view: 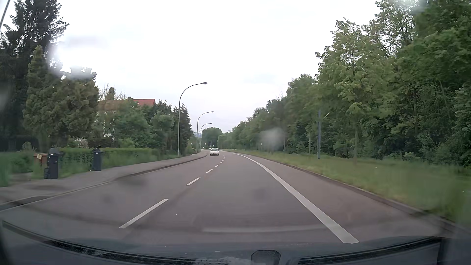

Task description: Follow the waypoints while adhering to traffic rules and regulations

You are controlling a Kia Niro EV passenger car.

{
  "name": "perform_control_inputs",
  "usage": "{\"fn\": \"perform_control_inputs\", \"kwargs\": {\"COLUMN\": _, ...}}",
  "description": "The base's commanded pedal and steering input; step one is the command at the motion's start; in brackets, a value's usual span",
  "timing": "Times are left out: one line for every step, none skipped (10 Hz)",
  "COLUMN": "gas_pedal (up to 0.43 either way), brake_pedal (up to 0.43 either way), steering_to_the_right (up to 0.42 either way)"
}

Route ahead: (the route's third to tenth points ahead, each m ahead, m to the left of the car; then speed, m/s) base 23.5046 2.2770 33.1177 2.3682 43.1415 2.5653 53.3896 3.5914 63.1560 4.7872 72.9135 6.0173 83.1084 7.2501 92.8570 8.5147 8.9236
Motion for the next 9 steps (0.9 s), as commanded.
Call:
{"fn": "perform_control_inputs", "kwargs": {"gas_pedal": 0.22, "brake_pedal": 0.0, "steering_to_the_right": 0.0}}
{"fn": "perform_control_inputs", "kwargs": {"gas_pedal": 0.22, "brake_pedal": 0.0, "steering_to_the_right": 0.0}}
{"fn": "perform_control_inputs", "kwargs": {"gas_pedal": 0.22, "brake_pedal": 0.0, "steering_to_the_right": 0.001}}
{"fn": "perform_control_inputs", "kwargs": {"gas_pedal": 0.22, "brake_pedal": 0.0, "steering_to_the_right": 0.0}}
{"fn": "perform_control_inputs", "kwargs": {"gas_pedal": 0.22, "brake_pedal": 0.0, "steering_to_the_right": 0.0}}
{"fn": "perform_control_inputs", "kwargs": {"gas_pedal": 0.22, "brake_pedal": 0.0, "steering_to_the_right": 0.0}}
{"fn": "perform_control_inputs", "kwargs": {"gas_pedal": 0.22, "brake_pedal": 0.0, "steering_to_the_right": 0.0}}
{"fn": "perform_control_inputs", "kwargs": {"gas_pedal": 0.22, "brake_pedal": 0.0, "steering_to_the_right": 0.0}}
{"fn": "perform_control_inputs", "kwargs": {"gas_pedal": 0.22, "brake_pedal": 0.0, "steering_to_the_right": 0.0}}
